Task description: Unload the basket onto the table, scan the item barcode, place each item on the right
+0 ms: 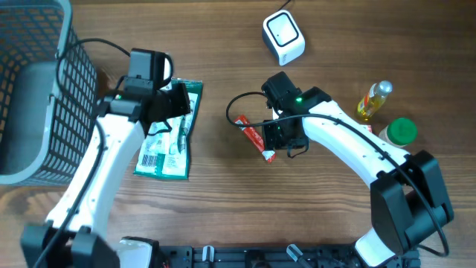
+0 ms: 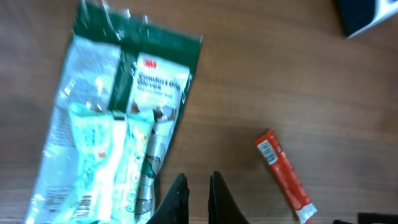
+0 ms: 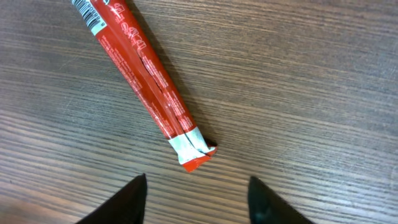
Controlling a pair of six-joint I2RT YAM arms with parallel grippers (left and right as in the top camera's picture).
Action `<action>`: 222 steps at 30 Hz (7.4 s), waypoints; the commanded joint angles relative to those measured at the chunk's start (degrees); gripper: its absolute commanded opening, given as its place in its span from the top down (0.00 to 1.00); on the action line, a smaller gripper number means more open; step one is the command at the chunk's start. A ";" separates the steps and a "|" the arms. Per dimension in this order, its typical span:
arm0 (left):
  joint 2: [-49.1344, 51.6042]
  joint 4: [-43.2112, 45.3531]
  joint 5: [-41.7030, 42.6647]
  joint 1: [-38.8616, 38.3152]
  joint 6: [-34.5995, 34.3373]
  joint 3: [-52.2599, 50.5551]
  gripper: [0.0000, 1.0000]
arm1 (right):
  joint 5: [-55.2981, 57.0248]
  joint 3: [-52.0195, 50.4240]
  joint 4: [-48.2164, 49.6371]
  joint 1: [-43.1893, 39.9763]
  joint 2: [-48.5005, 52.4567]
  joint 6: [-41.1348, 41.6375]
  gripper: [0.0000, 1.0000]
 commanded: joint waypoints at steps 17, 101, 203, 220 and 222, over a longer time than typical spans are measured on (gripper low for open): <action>15.34 3.28 4.90 -6.93 -1.62 -0.90 0.96 | 0.17 0.83 -1.05 -1.51 -0.92 -1.33 0.45; 28.20 17.99 8.94 -15.61 -8.90 -0.90 0.96 | -9.57 -9.07 9.16 -5.03 -0.39 -2.84 0.48; 32.28 18.05 7.39 -15.61 -8.85 -0.90 0.96 | -25.70 -26.29 31.91 -5.51 1.46 13.84 0.64; 32.28 17.31 7.41 -15.61 -8.87 -0.90 0.96 | -25.44 -24.17 29.77 -8.07 0.55 7.78 0.96; 32.28 16.68 7.41 -15.61 -8.87 -0.90 0.96 | -25.44 -23.43 28.15 -9.68 0.02 7.61 0.96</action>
